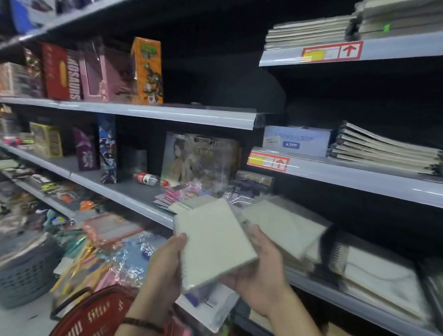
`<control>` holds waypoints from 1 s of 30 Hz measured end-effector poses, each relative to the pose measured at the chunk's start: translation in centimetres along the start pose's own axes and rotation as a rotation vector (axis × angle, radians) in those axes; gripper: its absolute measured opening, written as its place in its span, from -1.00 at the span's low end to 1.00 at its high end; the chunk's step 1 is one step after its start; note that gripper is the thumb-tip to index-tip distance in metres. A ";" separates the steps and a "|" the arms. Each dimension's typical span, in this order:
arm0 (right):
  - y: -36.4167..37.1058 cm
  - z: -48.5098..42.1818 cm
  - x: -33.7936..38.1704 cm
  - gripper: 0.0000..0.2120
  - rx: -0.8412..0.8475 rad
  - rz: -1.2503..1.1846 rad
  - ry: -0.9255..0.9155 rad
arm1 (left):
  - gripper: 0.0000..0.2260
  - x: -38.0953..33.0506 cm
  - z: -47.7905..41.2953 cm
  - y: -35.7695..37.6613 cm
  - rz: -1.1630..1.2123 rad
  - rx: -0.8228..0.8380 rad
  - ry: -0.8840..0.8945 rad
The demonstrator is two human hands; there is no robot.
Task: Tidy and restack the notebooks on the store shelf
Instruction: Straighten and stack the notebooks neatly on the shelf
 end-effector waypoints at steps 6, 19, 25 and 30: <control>2.0 -1.4 -2.6 -0.82 -0.072 0.364 -0.152 | -0.73 -1.3 -4.3 -1.6 -0.017 -0.084 0.111; 5.8 -14.6 -0.5 -0.85 -0.482 0.412 -0.380 | -0.84 -5.7 -15.0 4.3 -0.119 -0.036 0.120; 4.6 -17.1 -0.1 -0.84 -0.509 0.340 -0.342 | -0.73 -5.1 -19.2 5.2 -0.410 -0.041 0.128; 2.9 -17.7 -0.1 -0.64 -0.337 0.174 -0.168 | -0.60 -4.1 -19.7 4.1 -0.615 -0.106 0.136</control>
Point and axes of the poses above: each hand's wrist, its own z-axis away from the middle knuckle, its own y-axis out of the palm, x = y × z, the point moved 2 cm from there along -z, towards the middle knuckle, and after that the axes turned 2 degrees about -x, right-handed, at the moved point
